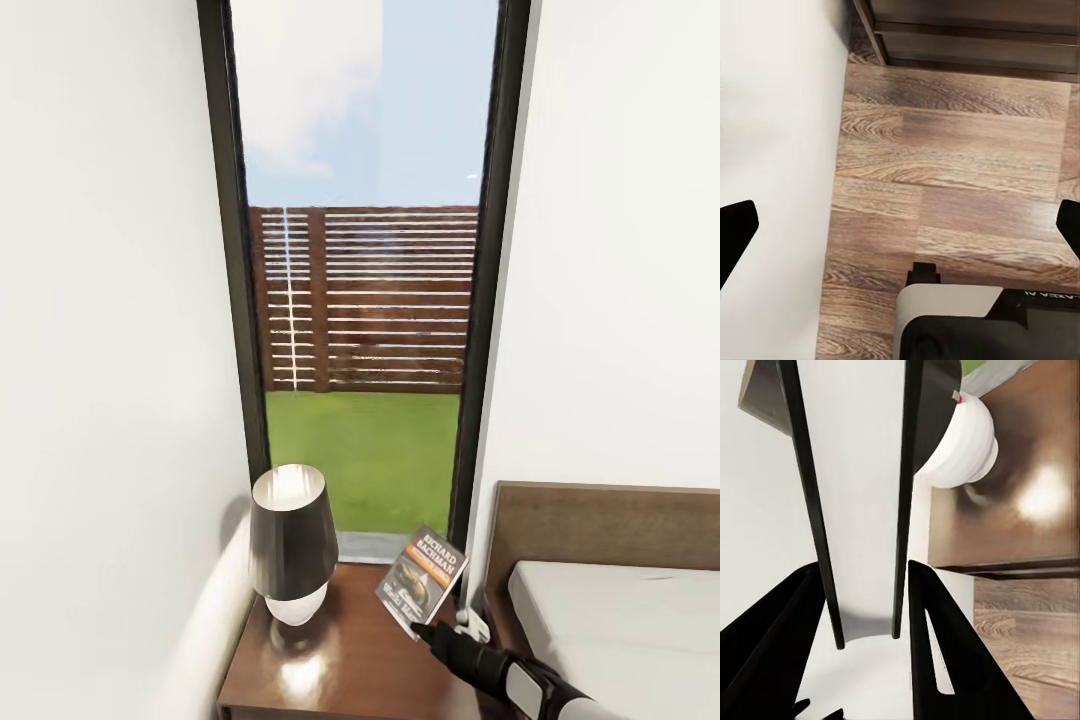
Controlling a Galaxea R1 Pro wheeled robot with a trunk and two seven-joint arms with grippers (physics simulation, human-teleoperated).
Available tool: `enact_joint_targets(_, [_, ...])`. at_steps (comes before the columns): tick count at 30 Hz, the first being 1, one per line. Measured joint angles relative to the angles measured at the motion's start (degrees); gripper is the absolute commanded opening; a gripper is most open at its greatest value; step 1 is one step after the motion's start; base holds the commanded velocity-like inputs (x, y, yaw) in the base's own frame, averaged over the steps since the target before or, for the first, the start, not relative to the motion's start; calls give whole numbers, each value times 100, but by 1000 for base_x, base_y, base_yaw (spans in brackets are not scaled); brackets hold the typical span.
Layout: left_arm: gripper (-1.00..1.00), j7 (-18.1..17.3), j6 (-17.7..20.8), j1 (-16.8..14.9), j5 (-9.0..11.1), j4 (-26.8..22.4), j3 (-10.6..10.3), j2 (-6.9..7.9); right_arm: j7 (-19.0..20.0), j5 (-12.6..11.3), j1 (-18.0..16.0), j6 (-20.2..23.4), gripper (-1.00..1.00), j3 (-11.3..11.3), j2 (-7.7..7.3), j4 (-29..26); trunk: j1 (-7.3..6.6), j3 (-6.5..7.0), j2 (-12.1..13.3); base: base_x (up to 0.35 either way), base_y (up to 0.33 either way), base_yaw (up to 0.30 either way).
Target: In the bedroom, move the book from the bed onto either nightstand, and place the two sandals side by side next to the bed.
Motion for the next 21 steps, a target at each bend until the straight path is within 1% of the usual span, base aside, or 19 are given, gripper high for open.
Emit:
enact_joint_targets(3, [100,0,0,0,0,0,0,-1,-152,8,0,-84,-100,0,5,52,0,0,0,0,0,0])
enact_joint_targets(6, [100,1,0,0,0,0,0,-5,-421,14,-1,-132,-100,4,14,85,0,0,0,0,0,0])
enact_joint_targets(7, [100,1,0,0,0,0,0,-5,-424,8,-1,-132,-100,7,14,85,0,0,0,0,0,0])
enact_joint_targets(8, [100,1,0,0,0,0,0,-8,-594,18,-2,-157,-100,1,33,102,0,0,0,0,0,0])
enact_joint_targets(9, [100,1,0,0,0,0,0,-8,-599,12,-2,-157,-100,18,34,103,0,0,0,0,0,0])
enact_joint_targets(13, [100,1,0,0,0,0,0,-12,-833,11,-3,-178,-100,17,87,117,0,0,0,18,0,0])
enact_joint_targets(16, [100,1,0,0,0,1,-1,-12,-919,9,-3,-184,-100,22,132,116,-1,0,-1,120,0,0])
enact_joint_targets(21, [100,1,1,0,0,0,-2,-12,-992,10,-3,-189,-100,16,175,118,-2,0,-1,224,0,0])
